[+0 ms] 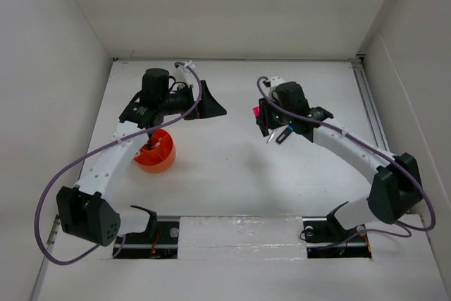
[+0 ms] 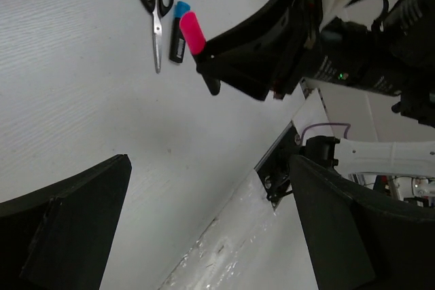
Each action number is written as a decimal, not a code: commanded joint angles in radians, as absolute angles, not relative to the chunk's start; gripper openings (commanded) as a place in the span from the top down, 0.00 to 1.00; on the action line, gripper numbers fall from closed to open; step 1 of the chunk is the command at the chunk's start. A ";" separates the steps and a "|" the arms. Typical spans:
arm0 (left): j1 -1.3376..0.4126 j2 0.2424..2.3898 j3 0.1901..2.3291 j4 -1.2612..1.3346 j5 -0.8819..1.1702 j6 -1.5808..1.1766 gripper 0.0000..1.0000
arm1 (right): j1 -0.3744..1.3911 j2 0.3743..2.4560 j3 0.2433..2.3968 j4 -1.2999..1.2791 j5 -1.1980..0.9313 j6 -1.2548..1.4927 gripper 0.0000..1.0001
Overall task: Sort the stationery into containers
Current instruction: Pick up the pen from the center of the board, then place the pen in the storage box.
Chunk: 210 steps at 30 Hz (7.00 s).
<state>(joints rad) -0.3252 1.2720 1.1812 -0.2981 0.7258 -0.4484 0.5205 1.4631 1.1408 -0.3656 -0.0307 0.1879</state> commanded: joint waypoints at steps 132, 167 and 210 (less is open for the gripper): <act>-0.290 0.870 1.272 -1.068 -0.514 -0.799 1.00 | 0.997 1.013 0.899 -0.071 0.218 0.103 0.35; -0.290 0.962 1.035 -1.077 -0.686 -1.269 1.00 | 0.997 0.861 0.822 -0.021 0.038 0.103 0.33; -0.290 0.758 1.147 -0.935 -0.655 -1.034 0.00 | 0.783 1.216 0.966 -0.262 0.457 0.481 0.00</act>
<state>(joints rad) -0.2928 0.7887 1.0668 -1.0061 -0.6403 -1.1488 0.8604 1.1770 0.9047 -0.1356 0.3050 0.3008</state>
